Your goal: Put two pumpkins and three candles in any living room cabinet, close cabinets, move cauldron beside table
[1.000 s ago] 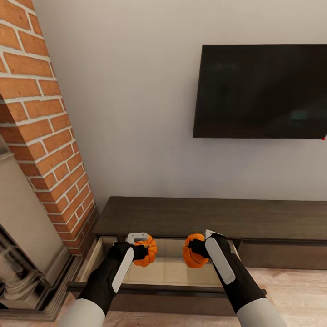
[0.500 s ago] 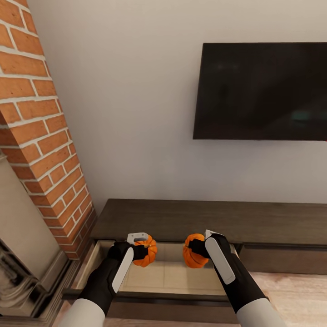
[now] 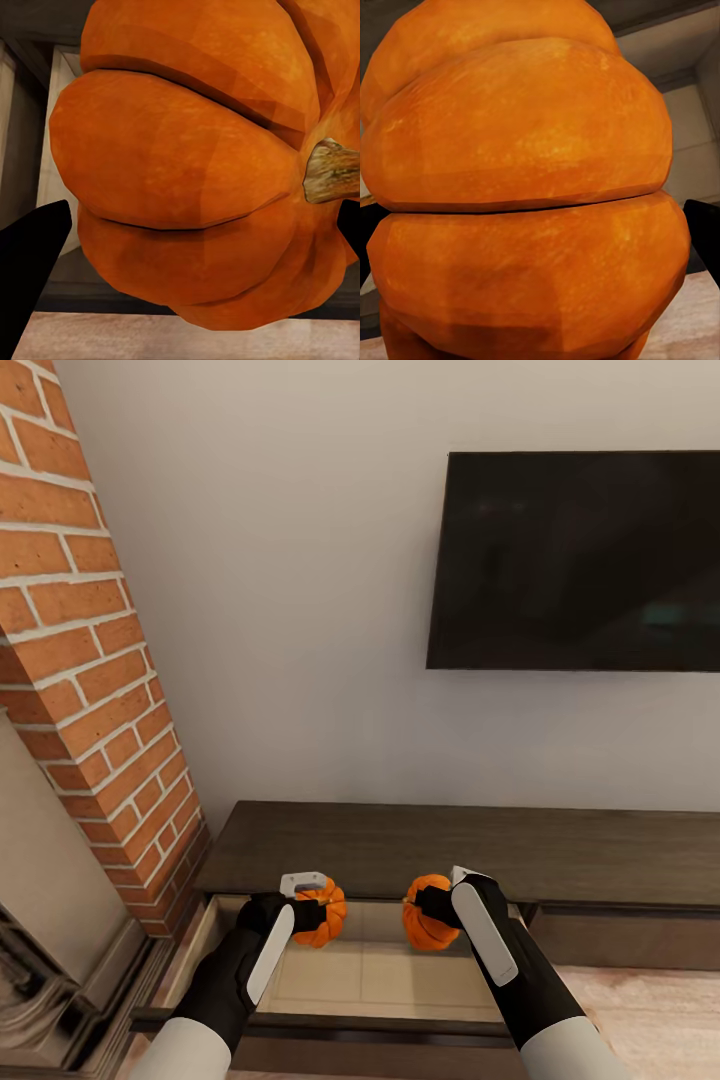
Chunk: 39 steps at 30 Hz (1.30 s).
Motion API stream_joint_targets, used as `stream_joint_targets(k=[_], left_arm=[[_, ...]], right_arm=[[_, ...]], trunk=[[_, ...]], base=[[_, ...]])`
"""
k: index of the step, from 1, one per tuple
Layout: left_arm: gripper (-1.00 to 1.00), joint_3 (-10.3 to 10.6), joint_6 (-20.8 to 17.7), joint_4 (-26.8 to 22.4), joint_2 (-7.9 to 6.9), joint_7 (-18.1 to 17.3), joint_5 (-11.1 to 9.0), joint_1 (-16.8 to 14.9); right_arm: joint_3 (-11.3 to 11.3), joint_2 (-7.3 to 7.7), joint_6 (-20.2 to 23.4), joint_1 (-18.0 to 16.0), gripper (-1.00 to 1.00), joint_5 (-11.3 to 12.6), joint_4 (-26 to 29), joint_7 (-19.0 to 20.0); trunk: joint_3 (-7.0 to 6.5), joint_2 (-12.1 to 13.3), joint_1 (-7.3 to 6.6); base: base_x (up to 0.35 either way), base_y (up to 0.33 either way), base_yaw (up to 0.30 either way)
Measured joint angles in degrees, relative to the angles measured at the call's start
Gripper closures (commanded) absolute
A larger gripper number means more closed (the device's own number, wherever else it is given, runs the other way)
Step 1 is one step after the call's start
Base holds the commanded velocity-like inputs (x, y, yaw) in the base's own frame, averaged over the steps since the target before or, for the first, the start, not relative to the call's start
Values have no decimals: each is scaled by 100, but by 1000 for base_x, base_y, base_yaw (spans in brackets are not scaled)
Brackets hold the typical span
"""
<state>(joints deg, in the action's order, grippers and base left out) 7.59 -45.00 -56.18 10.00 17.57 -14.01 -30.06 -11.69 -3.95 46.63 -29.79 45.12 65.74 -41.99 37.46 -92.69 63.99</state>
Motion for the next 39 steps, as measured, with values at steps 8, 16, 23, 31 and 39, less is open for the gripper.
stream_joint_targets(k=[8,16,23,31,39], left_arm=[[100,4,-37,2,0,5,-1,1],[100,5,-62,2,0,6,8,0],[100,3,-58,2,0,6,7,0],[100,1,-29,2,0,6,9,0],[100,-2,-14,2,0,3,7,1]], right_arm=[[0,0,16,0,100,-4,1,6],[0,0,35,0,100,23,8,-7],[0,4,24,3,100,26,9,7],[0,13,4,5,100,-11,0,8],[-8,18,-13,1,100,-19,-2,8]], trunk=[[90,-199,109],[233,-520,285],[359,-801,439],[502,-1121,614],[646,-1442,790]], base=[[0,0,0],[0,0,0],[0,0,0],[0,0,0],[0,0,0]])
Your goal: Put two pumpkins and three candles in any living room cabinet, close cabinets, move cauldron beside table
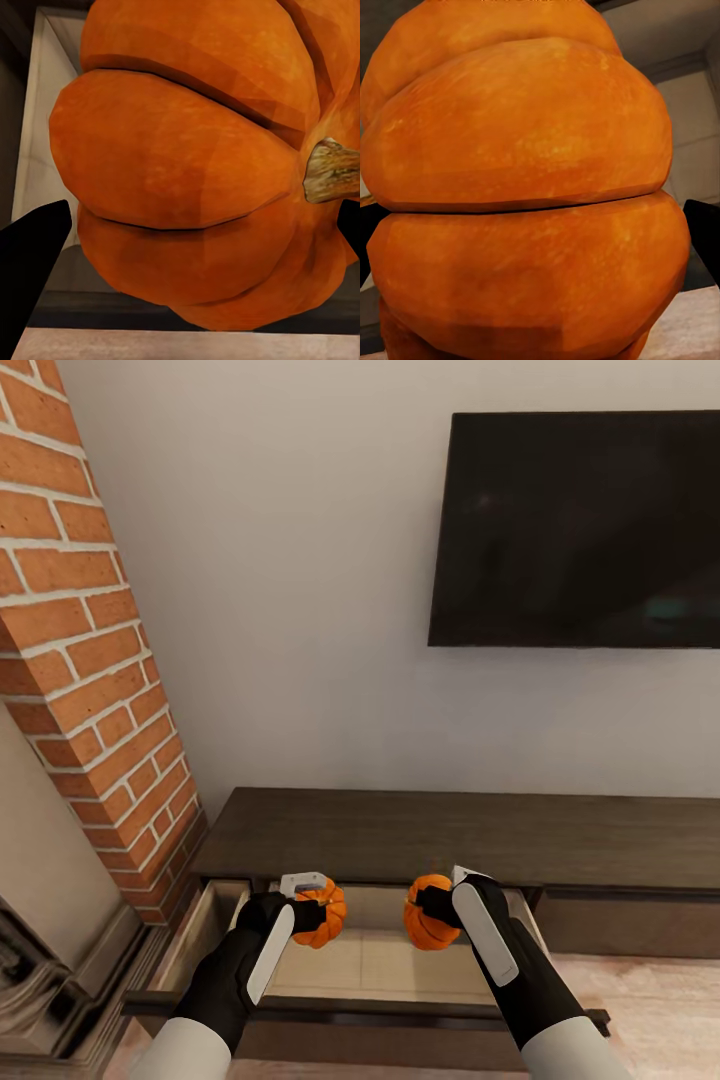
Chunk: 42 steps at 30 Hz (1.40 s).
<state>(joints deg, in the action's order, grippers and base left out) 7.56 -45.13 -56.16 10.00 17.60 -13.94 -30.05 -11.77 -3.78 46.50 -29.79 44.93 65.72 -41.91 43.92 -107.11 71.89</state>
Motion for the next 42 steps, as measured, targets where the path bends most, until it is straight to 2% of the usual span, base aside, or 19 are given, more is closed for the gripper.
stream_joint_targets(k=[42], left_arm=[[100,-2,21,0,0,-1,-1,0]], right_arm=[[17,-18,-6,0,100,62,1,-8]], trunk=[[754,-1684,923]], base=[[0,0,0]])
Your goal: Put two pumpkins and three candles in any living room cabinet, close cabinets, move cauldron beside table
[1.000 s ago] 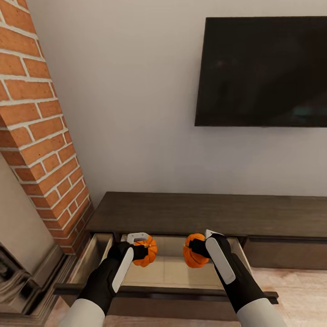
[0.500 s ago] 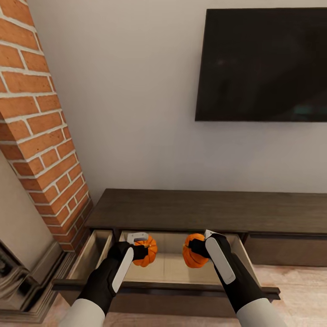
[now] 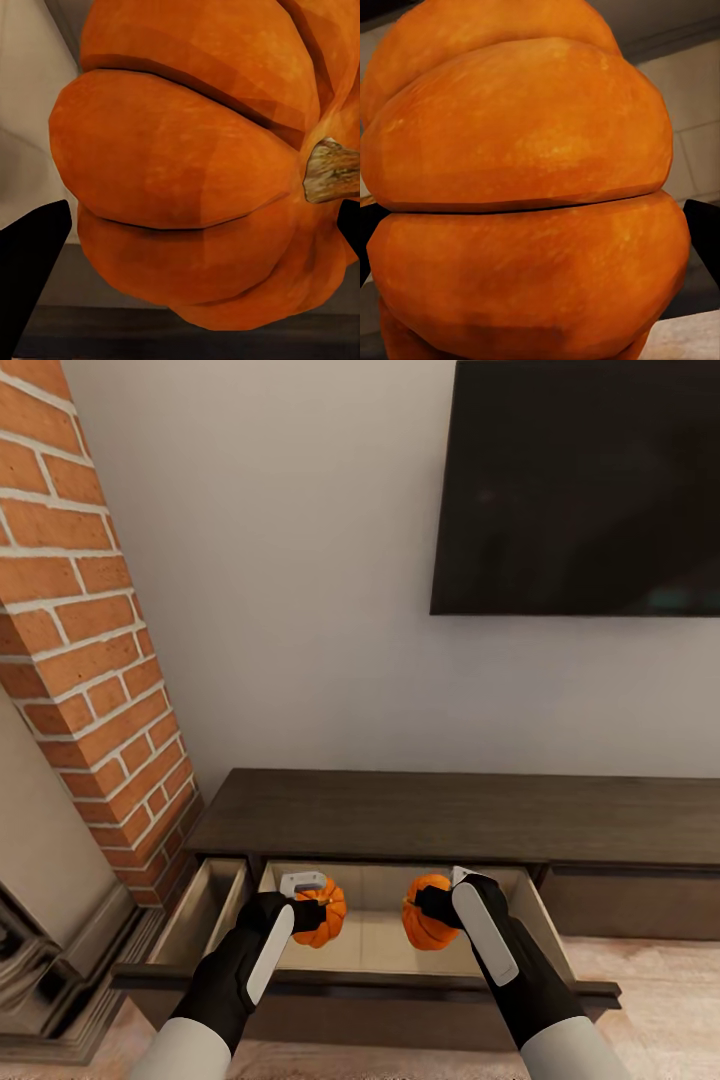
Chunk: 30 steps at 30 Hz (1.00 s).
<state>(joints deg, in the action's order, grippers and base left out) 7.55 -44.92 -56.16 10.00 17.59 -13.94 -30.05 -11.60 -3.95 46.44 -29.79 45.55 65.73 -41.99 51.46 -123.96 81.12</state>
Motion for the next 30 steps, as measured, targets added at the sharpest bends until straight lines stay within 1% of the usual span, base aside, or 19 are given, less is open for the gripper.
stream_joint_targets(k=[22,30], left_arm=[[100,0,9,0,0,3,-7,0],[100,0,11,0,0,-1,-16,-1]], right_arm=[[0,-8,-13,0,100,-8,-8,-1],[0,-9,-18,-1,100,-15,-8,0]], trunk=[[395,-882,483],[395,-884,484]], base=[[0,0,0],[0,0,0]])
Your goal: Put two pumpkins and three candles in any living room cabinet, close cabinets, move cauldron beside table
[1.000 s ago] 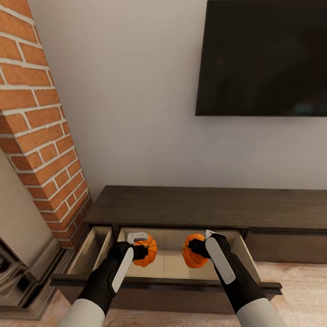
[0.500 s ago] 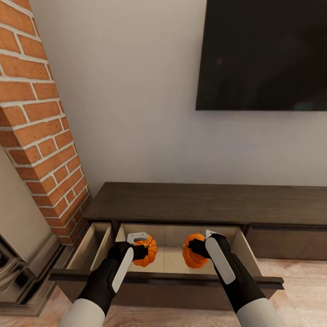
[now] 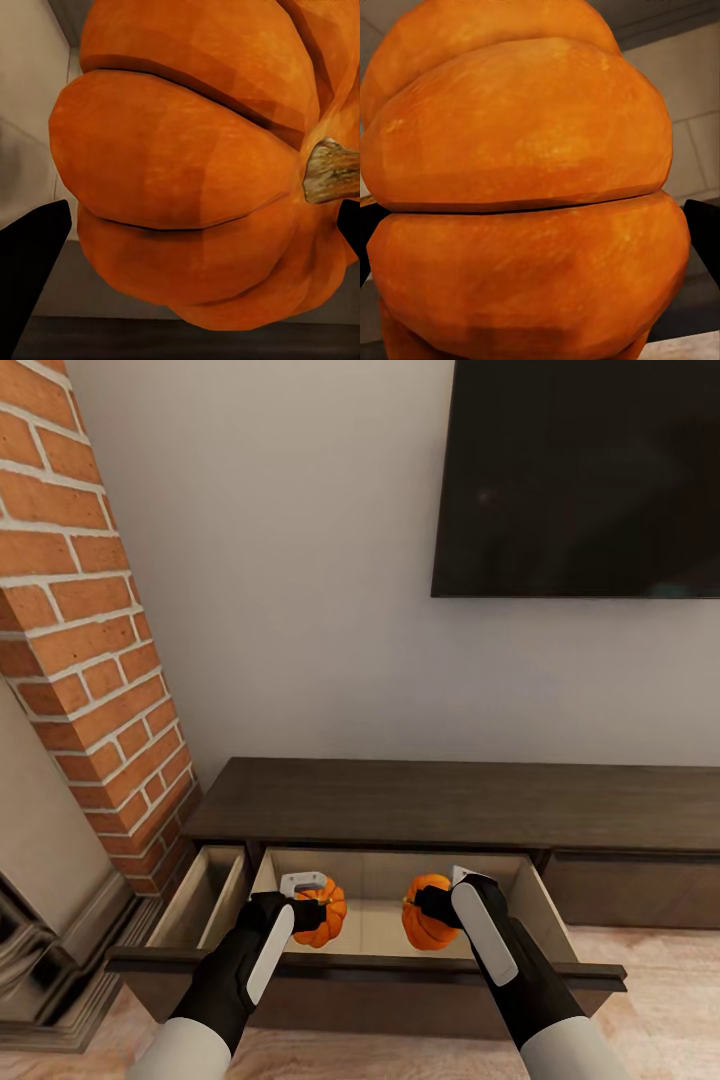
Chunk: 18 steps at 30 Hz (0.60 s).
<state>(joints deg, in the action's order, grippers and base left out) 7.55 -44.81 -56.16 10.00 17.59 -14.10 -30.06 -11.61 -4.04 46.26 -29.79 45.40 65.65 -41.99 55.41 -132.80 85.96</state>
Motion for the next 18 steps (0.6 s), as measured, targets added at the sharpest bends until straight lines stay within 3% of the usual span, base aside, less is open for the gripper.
stream_joint_targets(k=[14,18], left_arm=[[100,0,0,0,0,1,-1,0],[100,0,-10,0,0,1,5,0]], right_arm=[[0,0,-1,0,100,-11,0,0],[0,0,-2,0,100,-9,0,0]], trunk=[[0,0,0],[0,0,0]], base=[[60,-1,0],[1,-166,0]])
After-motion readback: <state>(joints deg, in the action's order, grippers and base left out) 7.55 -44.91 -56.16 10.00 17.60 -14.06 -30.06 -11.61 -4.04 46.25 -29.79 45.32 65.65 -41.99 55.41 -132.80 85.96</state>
